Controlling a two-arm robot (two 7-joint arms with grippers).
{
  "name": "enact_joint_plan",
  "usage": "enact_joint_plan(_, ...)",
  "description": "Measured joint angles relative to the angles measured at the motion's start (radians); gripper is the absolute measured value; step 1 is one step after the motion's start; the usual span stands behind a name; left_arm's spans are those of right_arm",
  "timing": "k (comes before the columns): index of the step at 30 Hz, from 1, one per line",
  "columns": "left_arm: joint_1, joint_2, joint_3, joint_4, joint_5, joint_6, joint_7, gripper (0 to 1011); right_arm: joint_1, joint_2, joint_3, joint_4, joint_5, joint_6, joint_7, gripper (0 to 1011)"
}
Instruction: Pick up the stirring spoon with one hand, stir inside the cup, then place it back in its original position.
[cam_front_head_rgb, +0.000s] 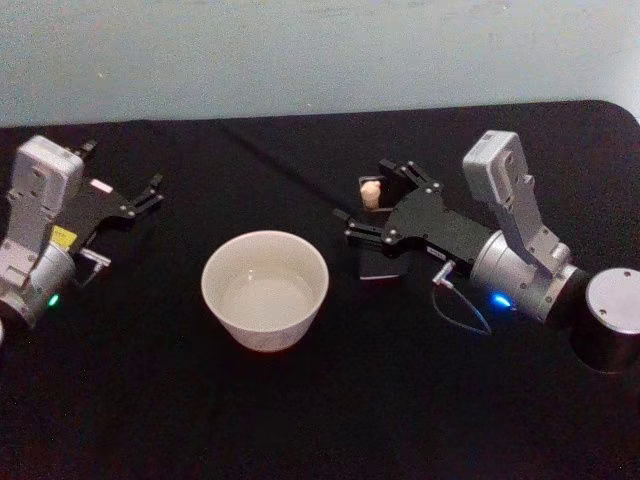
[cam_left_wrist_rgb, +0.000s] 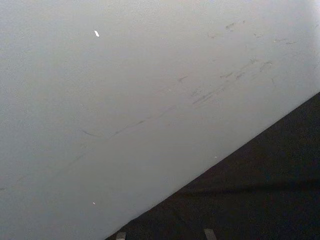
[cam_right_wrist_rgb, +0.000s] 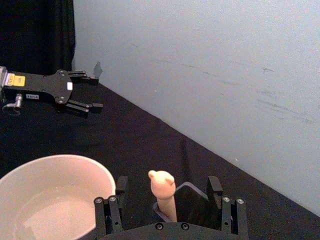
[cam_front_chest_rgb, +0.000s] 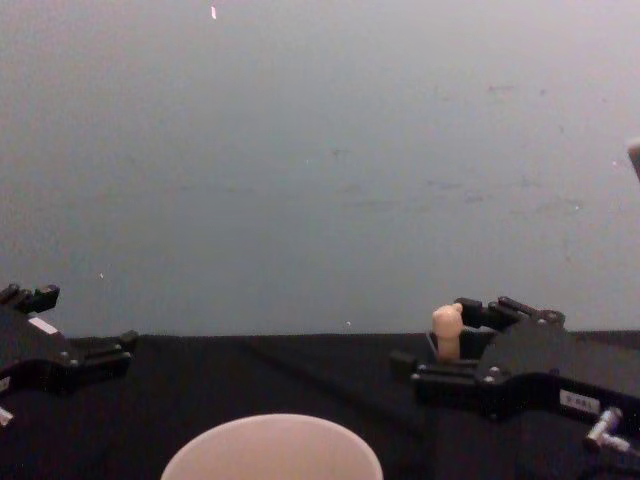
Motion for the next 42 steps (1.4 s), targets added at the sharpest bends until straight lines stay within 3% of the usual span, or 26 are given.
enact_joint_plan(13, 0.0, 0.0, 0.0, 0.0, 0.0, 0.0, 0.0, 1001, 0.0, 0.003, 0.0, -0.001, 0.002, -0.001, 0.0, 976)
enact_joint_plan(23, 0.0, 0.0, 0.0, 0.0, 0.0, 0.0, 0.0, 1001, -0.001, 0.004, -0.001, -0.002, 0.004, -0.001, 0.0, 734)
enact_joint_plan(39, 0.0, 0.0, 0.0, 0.0, 0.0, 0.0, 0.0, 1001, -0.002, 0.005, -0.001, -0.002, 0.005, -0.001, -0.001, 205)
enact_joint_plan(42, 0.0, 0.0, 0.0, 0.0, 0.0, 0.0, 0.0, 1001, -0.001, 0.005, -0.001, -0.003, 0.006, -0.001, -0.001, 181)
